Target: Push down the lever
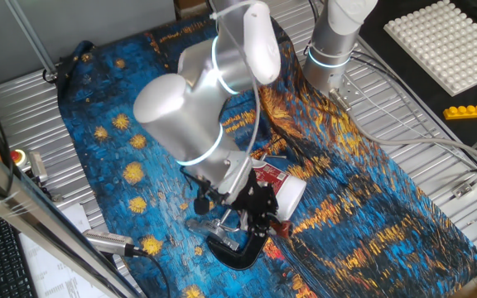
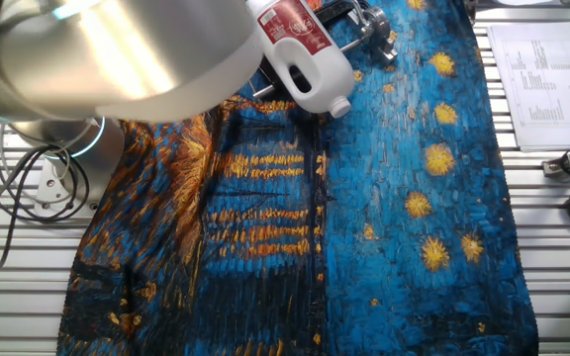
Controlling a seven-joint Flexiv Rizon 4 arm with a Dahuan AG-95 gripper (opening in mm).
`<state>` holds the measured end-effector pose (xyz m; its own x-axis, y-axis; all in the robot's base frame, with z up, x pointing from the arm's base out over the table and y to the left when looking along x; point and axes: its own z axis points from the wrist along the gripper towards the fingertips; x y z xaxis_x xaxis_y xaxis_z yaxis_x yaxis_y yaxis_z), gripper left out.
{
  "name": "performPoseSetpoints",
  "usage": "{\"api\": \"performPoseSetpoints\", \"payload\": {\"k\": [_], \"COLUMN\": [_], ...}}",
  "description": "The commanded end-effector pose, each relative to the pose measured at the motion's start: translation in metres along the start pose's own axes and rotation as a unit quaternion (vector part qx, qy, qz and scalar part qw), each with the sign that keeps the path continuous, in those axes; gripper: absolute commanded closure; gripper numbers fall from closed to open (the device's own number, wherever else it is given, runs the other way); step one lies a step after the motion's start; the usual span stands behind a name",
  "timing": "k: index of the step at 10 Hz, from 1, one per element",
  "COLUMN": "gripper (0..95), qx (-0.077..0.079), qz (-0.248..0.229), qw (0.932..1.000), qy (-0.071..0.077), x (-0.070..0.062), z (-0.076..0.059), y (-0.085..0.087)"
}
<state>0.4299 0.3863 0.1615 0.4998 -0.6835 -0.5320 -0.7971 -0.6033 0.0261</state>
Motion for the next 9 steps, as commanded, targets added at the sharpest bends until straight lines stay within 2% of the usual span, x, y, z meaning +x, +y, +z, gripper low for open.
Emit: {"api": "performPoseSetpoints", "payload": {"k": [1,6,9], "gripper": [76.0,76.0,76.0], "qx": [0.000,-0.008,-0.010], "qz": [-0.012,-0.021,-0.018], "qw": [0.9999,0.9995,0.9993], "qy": [0.007,0.021,0.032], "x": [-0.001,-0.001,0.001], "z": [0.003,0.009,0.020], "y": [0.001,0.005,0.005]}}
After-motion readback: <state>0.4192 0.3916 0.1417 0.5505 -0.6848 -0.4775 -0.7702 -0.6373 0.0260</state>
